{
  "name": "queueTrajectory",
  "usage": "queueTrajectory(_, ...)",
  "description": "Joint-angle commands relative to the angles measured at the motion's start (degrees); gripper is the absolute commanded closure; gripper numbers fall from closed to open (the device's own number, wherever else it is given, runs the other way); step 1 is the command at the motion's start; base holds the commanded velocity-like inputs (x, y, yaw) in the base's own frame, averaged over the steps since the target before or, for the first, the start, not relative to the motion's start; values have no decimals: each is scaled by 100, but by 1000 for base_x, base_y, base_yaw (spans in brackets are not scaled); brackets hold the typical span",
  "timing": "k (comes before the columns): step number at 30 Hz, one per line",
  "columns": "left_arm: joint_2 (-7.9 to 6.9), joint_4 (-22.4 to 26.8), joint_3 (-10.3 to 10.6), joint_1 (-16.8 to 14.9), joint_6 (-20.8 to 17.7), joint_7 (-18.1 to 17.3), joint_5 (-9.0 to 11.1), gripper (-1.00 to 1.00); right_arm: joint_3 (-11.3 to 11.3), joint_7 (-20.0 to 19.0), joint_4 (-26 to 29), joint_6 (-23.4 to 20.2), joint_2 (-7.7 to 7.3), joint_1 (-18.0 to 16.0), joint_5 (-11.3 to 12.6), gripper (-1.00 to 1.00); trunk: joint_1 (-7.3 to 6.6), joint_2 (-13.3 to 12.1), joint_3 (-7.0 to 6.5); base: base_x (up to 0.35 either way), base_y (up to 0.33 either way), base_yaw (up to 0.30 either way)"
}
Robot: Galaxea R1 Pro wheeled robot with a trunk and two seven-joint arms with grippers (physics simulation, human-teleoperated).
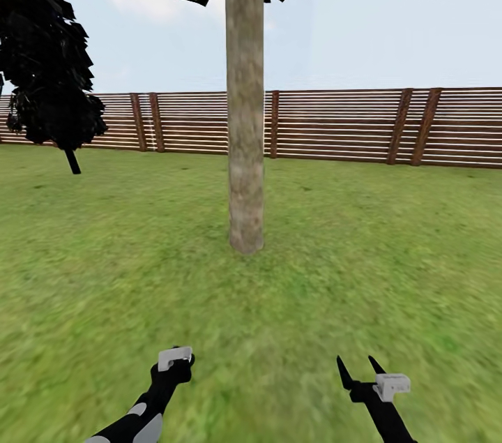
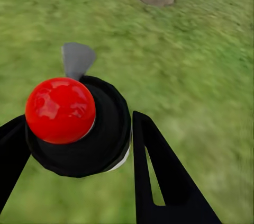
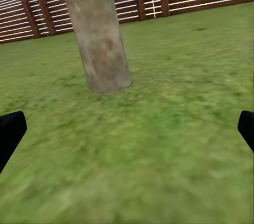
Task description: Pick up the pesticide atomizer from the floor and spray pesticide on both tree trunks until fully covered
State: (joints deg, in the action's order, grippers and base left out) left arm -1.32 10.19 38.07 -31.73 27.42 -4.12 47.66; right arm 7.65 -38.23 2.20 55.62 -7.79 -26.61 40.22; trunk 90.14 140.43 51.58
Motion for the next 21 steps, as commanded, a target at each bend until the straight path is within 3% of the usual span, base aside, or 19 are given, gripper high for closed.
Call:
queueTrajectory(1,0,1,-1,0,0,0,-2,100,0,0,0,-1,-1,2,0,-100,0,0,0,52,-4,0)
queueTrajectory(11,-53,13,12,-5,-14,-15,-59,100,10,-7,-9,1,-3,1,-13,-100,0,0,0,5,0,0)
queueTrajectory(13,-61,16,86,-22,-42,-17,-268,100,14,-13,-7,-3,-19,2,-15,-100,0,0,0,0,0,0)
queueTrajectory(15,-66,24,146,-40,-213,-18,-687,100,13,-21,0,-91,-98,-1,-28,-100,0,0,0,0,0,0)
queueTrajectory(17,-65,139,168,-66,-578,-19,-1095,100,24,-24,37,-600,-236,1,-52,-100,0,0,0,0,0,0)
queueTrajectory(19,-71,454,180,-171,-1135,-19,-1446,100,46,-25,216,-1750,-322,0,-119,-100,0,0,0,0,0,0)
queueTrajectory(21,-76,804,187,-299,-1796,-59,-1793,100,79,-26,586,-2834,-395,0,-436,-100,0,0,0,0,0,0)
